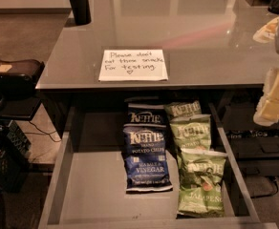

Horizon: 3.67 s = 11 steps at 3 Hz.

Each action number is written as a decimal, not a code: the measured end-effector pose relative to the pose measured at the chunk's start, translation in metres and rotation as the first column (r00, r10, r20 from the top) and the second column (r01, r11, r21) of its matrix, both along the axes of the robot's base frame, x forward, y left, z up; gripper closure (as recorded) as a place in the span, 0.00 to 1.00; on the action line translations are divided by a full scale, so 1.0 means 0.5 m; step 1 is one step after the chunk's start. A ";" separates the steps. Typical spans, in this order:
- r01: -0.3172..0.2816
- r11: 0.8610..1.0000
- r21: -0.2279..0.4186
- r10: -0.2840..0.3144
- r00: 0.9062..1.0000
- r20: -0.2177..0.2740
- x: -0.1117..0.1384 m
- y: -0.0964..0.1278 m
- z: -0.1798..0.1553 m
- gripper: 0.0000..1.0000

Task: Pick blue chip bag from top drawer and place on counter

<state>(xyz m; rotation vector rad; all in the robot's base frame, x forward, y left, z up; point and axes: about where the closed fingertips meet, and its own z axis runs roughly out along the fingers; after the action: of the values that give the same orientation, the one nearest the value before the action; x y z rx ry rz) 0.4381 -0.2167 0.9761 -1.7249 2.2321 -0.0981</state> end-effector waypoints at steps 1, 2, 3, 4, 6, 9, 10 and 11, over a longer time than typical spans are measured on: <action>0.000 1.000 0.000 0.000 1.000 0.000 0.000 0.000 0.000 0.00; -0.010 1.000 0.015 0.010 1.000 0.004 0.001 0.005 -0.005 0.18; -0.030 0.995 0.097 0.032 0.999 -0.024 0.007 0.023 -0.084 0.42; -0.059 0.978 0.198 0.075 0.995 -0.073 0.019 0.064 -0.214 0.66; -0.105 0.952 0.289 0.166 0.967 -0.195 0.009 0.123 -0.375 1.00; -0.216 0.915 0.342 0.277 0.950 -0.142 0.011 0.208 -0.471 0.57; -0.261 0.896 0.359 0.310 0.947 -0.085 0.015 0.244 -0.485 0.36; -0.305 0.876 0.374 0.334 0.942 -0.015 0.025 0.272 -0.506 0.11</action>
Offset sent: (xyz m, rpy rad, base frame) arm 0.0006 0.0038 -0.0119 0.0339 0.0147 0.0255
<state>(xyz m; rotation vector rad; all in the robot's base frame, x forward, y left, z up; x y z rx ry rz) 0.4504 -0.0806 0.7231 -1.8724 1.8290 0.4452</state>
